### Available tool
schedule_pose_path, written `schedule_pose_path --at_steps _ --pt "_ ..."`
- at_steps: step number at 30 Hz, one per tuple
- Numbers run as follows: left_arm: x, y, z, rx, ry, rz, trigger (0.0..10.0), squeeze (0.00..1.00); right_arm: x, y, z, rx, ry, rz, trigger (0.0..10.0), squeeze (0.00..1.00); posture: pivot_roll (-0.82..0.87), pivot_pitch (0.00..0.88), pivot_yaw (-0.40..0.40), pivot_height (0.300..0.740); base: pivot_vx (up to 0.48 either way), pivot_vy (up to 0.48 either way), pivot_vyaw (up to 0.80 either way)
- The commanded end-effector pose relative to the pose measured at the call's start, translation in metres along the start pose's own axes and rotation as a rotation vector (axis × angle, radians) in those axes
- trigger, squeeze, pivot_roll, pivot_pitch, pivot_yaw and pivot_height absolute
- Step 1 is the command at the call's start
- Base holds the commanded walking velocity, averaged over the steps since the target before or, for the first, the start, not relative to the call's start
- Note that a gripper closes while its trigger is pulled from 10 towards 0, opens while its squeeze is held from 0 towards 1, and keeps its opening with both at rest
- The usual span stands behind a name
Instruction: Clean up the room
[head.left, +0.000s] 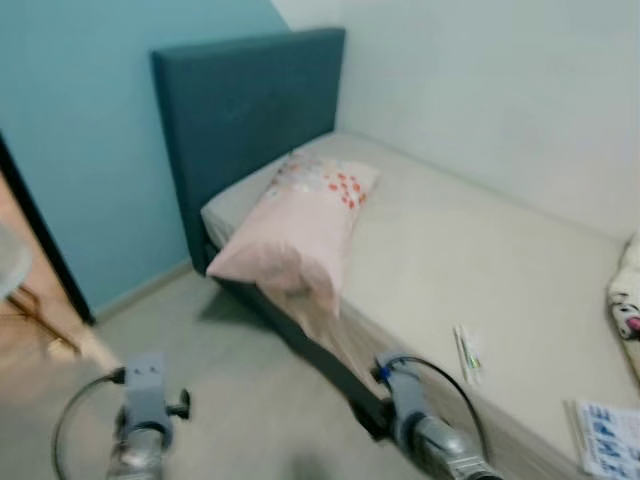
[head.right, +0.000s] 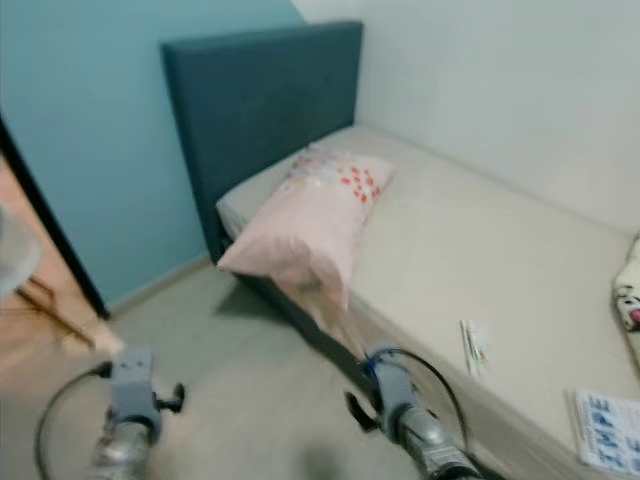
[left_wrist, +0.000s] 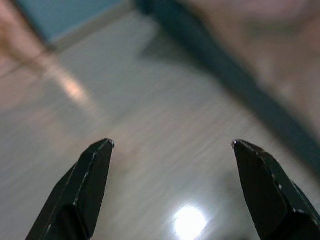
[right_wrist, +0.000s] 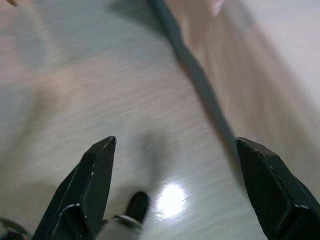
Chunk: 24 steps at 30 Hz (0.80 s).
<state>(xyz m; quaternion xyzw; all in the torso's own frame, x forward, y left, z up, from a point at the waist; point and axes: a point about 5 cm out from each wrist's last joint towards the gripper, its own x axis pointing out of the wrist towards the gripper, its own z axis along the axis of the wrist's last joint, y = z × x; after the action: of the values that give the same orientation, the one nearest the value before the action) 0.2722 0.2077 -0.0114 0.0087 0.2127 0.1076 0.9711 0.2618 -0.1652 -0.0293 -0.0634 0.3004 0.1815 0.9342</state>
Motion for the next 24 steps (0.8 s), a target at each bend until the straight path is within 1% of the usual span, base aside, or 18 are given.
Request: schedule_pose_path --at_steps 1,4,9,10,11,13,15,16,17,18,20,21,22,23,24 --pt "-0.003 0.007 -0.006 0.0 0.01 0.011 10.0 0.0 0.004 0.004 0.01 -0.027 -0.028 0.015 10.0 0.0 -0.05 0.0 -0.085 0.74 0.375 0.0 0.0" --pt "0.004 -0.004 0.013 -0.016 -0.058 -0.03 10.0 0.0 0.006 0.003 0.016 -0.011 -0.05 0.002 10.0 0.0 -0.06 0.0 -0.084 0.74 0.377 0.0 0.0" --pt "0.005 -0.006 0.019 -0.026 -0.083 -0.033 10.0 0.0 0.007 0.003 0.02 -0.001 -0.07 0.002 10.0 0.0 -0.06 0.0 -0.083 0.74 0.377 0.0 0.0" --pt "0.007 -0.007 0.024 -0.033 -0.102 -0.038 10.0 0.0 0.007 0.003 0.026 0.011 -0.1 0.007 10.0 0.0 -0.06 0.0 -0.082 0.74 0.375 0.0 0.0" --pt "0.007 -0.007 0.024 -0.033 -0.102 -0.038 10.0 0.0 0.007 0.003 0.026 0.011 -0.1 0.007 10.0 0.0 -0.06 0.0 -0.082 0.74 0.375 0.0 0.0" --pt "0.01 -0.009 0.038 -0.05 -0.154 -0.05 10.0 0.0 0.008 0.001 0.041 0.034 -0.178 0.019 10.0 0.0 -0.06 0.001 -0.08 0.74 0.379 0.0 0.0" --pt "0.014 -0.011 0.055 -0.085 -0.211 -0.066 10.0 0.0 0.009 -0.005 0.058 0.081 -0.261 0.015 10.0 0.0 -0.07 0.002 -0.08 0.74 0.375 0.0 0.0" --pt "0.016 -0.012 0.064 -0.089 -0.242 -0.081 10.0 0.0 0.008 -0.009 0.069 0.12 -0.308 0.013 10.0 0.0 -0.07 0.001 -0.08 0.74 0.379 0.0 0.0" --pt "0.017 -0.013 0.069 -0.091 -0.26 -0.091 10.0 0.0 0.008 -0.012 0.075 0.146 -0.336 0.012 10.0 0.0 -0.07 0.001 -0.079 0.74 0.379 0.0 0.0" --pt "0.017 -0.013 0.069 -0.091 -0.26 -0.091 10.0 0.0 0.008 -0.012 0.075 0.146 -0.336 0.012 10.0 0.0 -0.07 0.001 -0.079 0.74 0.379 0.0 0.0" --pt "0.019 -0.016 0.087 -0.113 -0.319 -0.117 10.0 0.0 0.008 -0.017 0.091 0.198 -0.396 0.021 10.0 0.0 -0.08 0.001 -0.074 0.74 0.377 0.0 -0.8" --pt "0.019 -0.016 0.087 -0.113 -0.319 -0.117 10.0 0.0 0.008 -0.017 0.091 0.198 -0.396 0.021 10.0 0.0 -0.08 0.001 -0.074 0.74 0.375 0.0 -0.8" --pt "0.02 -0.019 0.098 -0.127 -0.355 -0.132 10.0 0.0 0.008 -0.017 0.098 0.197 -0.414 0.034 10.0 0.0 -0.08 0.0 -0.075 0.74 0.379 0.0 0.0" --pt "0.021 -0.019 0.102 -0.131 -0.365 -0.134 10.0 0.0 0.009 -0.015 0.1 0.167 -0.411 0.04 10.0 0.0 -0.08 0.0 -0.075 0.74 0.379 0.0 0.0" --pt "0.021 -0.019 0.102 -0.131 -0.365 -0.134 10.0 0.0 0.009 -0.015 0.1 0.167 -0.411 0.04 10.0 0.0 -0.08 0.0 -0.075 0.74 0.379 0.0 0.0"
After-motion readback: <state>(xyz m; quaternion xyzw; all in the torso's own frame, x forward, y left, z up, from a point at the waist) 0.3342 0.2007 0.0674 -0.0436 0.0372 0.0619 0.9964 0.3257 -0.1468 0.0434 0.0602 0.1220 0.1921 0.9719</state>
